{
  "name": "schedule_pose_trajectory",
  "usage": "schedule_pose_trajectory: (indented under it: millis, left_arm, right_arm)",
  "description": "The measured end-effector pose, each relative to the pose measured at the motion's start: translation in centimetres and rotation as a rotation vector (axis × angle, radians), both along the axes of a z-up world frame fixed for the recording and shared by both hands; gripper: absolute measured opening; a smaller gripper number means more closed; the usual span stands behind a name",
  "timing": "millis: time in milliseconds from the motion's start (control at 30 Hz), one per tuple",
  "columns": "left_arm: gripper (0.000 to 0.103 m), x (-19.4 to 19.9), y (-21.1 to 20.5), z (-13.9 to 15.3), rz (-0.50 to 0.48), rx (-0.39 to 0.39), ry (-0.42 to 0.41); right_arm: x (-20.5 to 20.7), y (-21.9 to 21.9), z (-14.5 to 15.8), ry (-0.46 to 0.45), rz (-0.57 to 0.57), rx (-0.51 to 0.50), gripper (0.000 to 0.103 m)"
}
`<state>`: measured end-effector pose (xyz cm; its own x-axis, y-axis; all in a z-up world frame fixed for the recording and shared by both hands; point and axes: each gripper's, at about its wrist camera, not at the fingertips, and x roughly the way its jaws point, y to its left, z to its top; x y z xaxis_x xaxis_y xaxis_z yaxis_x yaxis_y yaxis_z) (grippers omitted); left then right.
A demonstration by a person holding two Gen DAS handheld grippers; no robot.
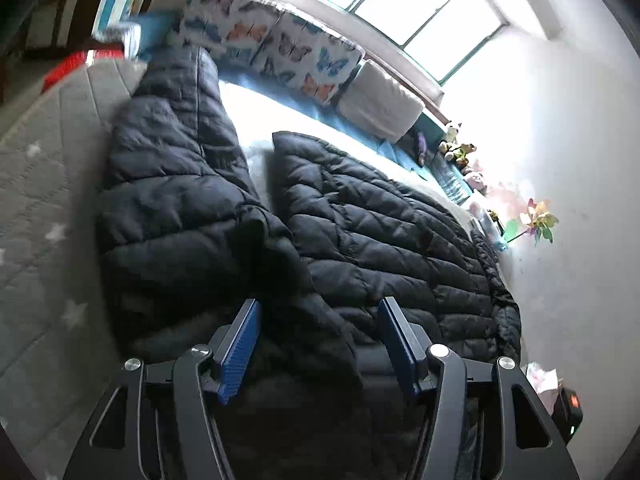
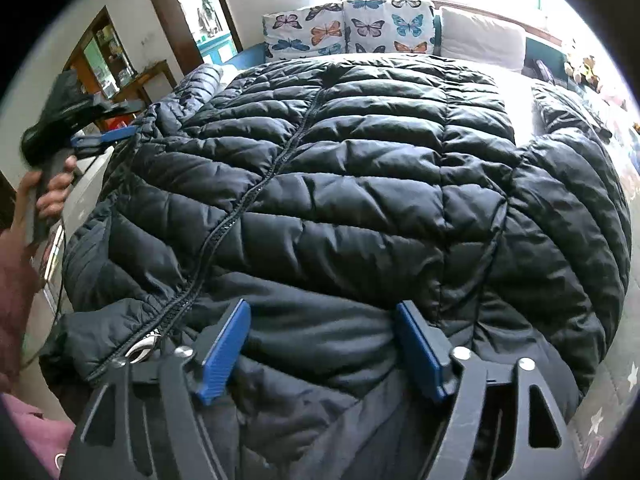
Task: Fold large clothes
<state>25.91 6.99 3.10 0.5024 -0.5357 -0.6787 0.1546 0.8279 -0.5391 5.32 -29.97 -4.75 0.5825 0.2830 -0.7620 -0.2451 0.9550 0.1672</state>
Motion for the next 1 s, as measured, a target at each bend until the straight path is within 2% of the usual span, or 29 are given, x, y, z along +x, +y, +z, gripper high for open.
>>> schedule_pose_trajectory:
  millis: [200, 333, 400, 500, 567, 633, 767, 900, 1000]
  left_arm:
    - [0.063, 3.2, -1.7, -2.1, -0.054, -0.03, 0.025]
    - [0.063, 2.5, -1.4, -0.4, -0.131, -0.075, -0.064]
    - [0.063, 2.3, 0.1, 0.9, -0.109, -0.087, -0.109]
    - [0.063, 3.0, 3.5, 2.4, -0.002, -0.089, -0.149]
    - [0.063, 4.2, 5.8, 2.3, 0.069, -0.082, -0.134]
    - [0.063, 5.5, 7.5, 1.7, 0.099, -0.079, -0.098]
    - [0.063, 8.6, 8.4, -1.1, 0.142, -0.06, -0.017]
    - [0.063, 11.6, 7.2, -3.2, 0.1, -0.082, 0.036]
    - [0.063, 12.8, 5.7, -2.8, 0.059, -0.044, 0.001]
  right_arm:
    - [0.1, 0.1, -0.4, -0.008, -0.005, -0.002, 0.092]
    - [0.1, 0.0, -0.5, -0.004, -0.007, 0.0, 0.095]
    - [0.3, 0.2, -0.5, -0.003, -0.006, -0.01, 0.097]
    - [0.5, 0.5, -0.6, 0.0, -0.001, -0.027, 0.099]
    - [0.6, 0.6, -0.7, 0.002, 0.001, -0.031, 0.101]
    - [0.6, 0.6, -0.7, 0.003, 0.002, -0.033, 0.102]
    - [0.8, 0.7, -0.8, 0.009, 0.006, -0.036, 0.103]
    - [0.9, 0.7, -0.8, 0.014, 0.01, -0.041, 0.103]
    - [0.9, 0.8, -0.8, 0.019, 0.01, -0.041, 0.103]
